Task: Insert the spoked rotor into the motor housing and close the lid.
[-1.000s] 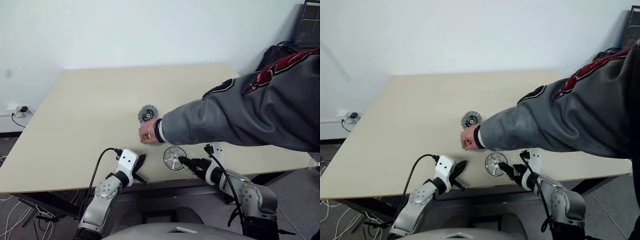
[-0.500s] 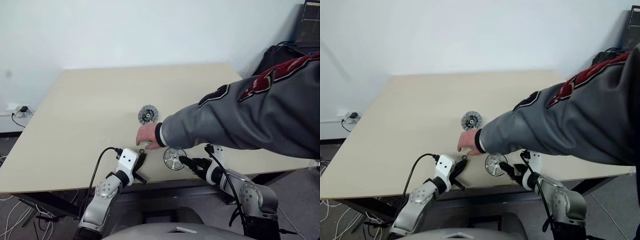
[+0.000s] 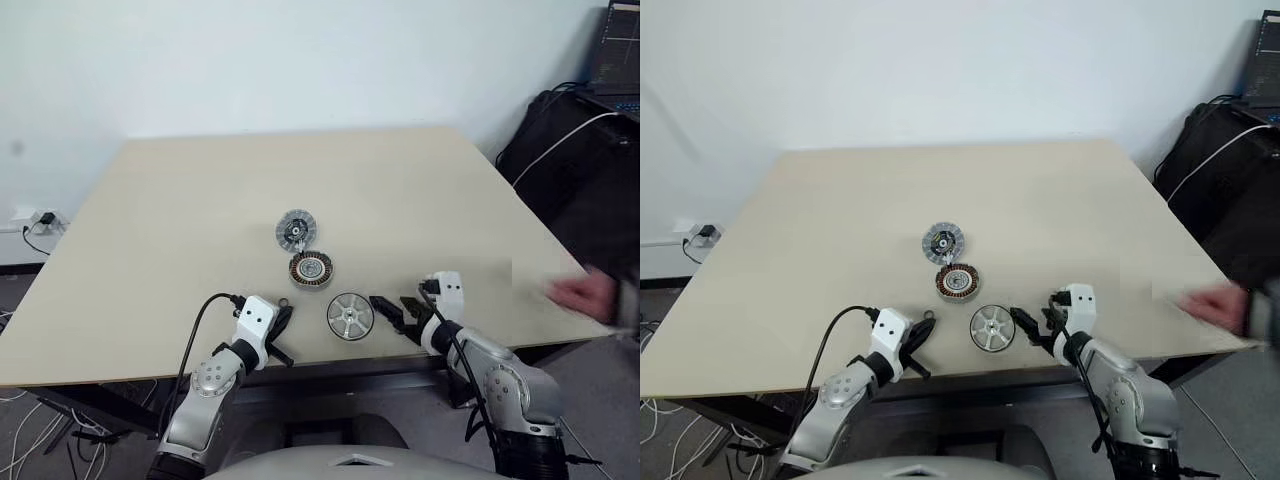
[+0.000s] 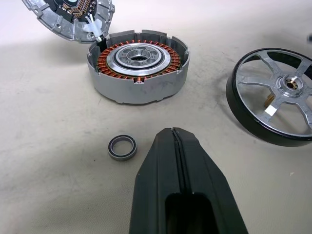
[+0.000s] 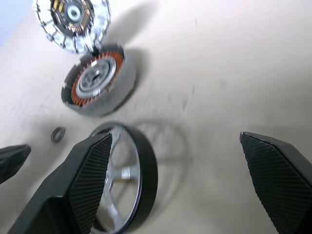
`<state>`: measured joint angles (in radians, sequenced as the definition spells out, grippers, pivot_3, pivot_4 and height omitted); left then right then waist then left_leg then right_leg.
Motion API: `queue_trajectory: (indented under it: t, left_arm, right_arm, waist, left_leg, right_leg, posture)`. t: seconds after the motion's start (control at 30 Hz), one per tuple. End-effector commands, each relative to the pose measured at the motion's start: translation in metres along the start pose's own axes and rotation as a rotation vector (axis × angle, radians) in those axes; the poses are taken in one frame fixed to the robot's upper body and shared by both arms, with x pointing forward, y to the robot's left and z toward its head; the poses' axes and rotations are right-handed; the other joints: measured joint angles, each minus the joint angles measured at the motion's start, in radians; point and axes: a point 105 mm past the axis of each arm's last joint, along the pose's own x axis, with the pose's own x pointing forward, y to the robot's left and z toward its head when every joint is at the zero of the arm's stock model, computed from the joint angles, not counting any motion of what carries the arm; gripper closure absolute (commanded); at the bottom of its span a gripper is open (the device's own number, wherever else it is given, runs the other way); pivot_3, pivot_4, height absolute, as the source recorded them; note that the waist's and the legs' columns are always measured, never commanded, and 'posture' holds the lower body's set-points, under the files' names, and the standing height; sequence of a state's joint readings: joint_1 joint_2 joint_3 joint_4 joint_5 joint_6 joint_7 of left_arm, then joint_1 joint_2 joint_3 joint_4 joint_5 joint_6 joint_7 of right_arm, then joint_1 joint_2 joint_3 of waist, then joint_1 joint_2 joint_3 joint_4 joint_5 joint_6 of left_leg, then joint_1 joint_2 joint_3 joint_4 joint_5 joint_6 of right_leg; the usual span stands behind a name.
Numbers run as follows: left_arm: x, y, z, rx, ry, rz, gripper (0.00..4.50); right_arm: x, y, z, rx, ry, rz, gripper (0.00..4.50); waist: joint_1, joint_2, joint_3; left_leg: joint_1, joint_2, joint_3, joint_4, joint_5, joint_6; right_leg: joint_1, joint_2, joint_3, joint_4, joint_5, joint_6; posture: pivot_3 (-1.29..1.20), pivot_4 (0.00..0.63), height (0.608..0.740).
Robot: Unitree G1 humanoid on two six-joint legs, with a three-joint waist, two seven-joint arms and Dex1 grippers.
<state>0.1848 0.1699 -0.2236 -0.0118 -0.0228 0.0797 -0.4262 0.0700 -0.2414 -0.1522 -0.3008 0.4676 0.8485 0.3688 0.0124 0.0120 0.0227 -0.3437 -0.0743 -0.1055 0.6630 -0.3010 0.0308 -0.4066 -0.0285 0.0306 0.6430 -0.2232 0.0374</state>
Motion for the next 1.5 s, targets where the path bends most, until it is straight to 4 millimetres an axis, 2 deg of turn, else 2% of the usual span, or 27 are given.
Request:
queue_trajectory:
  t: [0.03, 0.17, 0.5, 0.93, 1.2, 1.5]
  left_arm:
    - [0.002, 0.003, 0.01, 0.014, -0.045, 0.002, 4.5]
    - [0.002, 0.008, 0.01, 0.018, -0.046, 0.022, 4.5]
    - [-0.003, 0.016, 0.008, 0.012, -0.051, 0.062, 4.5]
    - [-0.024, 0.034, -0.003, -0.004, -0.017, 0.153, 4.5]
    - [-0.038, 0.042, -0.01, -0.016, 0.005, 0.21, 4.5]
    - [-0.038, 0.041, -0.007, -0.019, 0.0, 0.218, 4.5]
  right_arm:
    - [0.002, 0.026, 0.036, -0.185, -0.132, 0.071, 0.03]
    - [0.013, 0.048, 0.039, -0.369, -0.12, 0.139, 0.03]
    - [0.057, 0.095, 0.017, -0.681, 0.012, 0.268, 0.03]
    - [0.096, 0.155, -0.017, -0.861, 0.085, 0.46, 0.03]
    - [0.108, 0.166, -0.029, -0.828, 0.132, 0.501, 0.03]
    - [0.12, 0.155, -0.031, -0.724, 0.172, 0.452, 0.03]
  waist:
    - [0.0, 0.0, 0.0]
    - [0.0, -0.001, 0.0]
    - [0.003, -0.002, 0.001]
    - [0.001, -0.002, 0.001]
    - [-0.001, -0.002, 0.001]
    - [-0.002, -0.002, 0.001]
  left_leg:
    - [0.0, 0.0, 0.0, 0.0, 0.0, 0.0]
    - [0.0, 0.0, 0.0, 0.0, 0.0, 0.0]
    - [0.0, 0.0, 0.0, 0.0, 0.0, 0.0]
    - [0.002, 0.0, 0.0, 0.0, 0.0, 0.0]
    - [0.002, -0.001, -0.001, 0.0, 0.0, 0.0]
    - [0.002, -0.001, -0.001, -0.001, 0.0, -0.001]
  right_leg:
    - [0.0, 0.0, 0.0, 0.0, 0.0, 0.0]
    - [0.0, 0.0, 0.0, 0.0, 0.0, 0.0]
    - [-0.001, 0.0, 0.0, 0.0, 0.0, 0.0]
    - [-0.003, 0.0, -0.001, 0.0, 0.0, -0.001]
    - [-0.003, 0.0, -0.003, 0.0, 0.003, -0.006]
    - [-0.003, 0.0, -0.004, 0.001, 0.004, -0.007]
  posture:
    - [0.0, 0.0, 0.74]
    - [0.0, 0.0, 0.74]
    - [0.0, 0.0, 0.74]
    - [0.0, 0.0, 0.74]
    - [0.0, 0.0, 0.74]
    - [0.0, 0.0, 0.74]
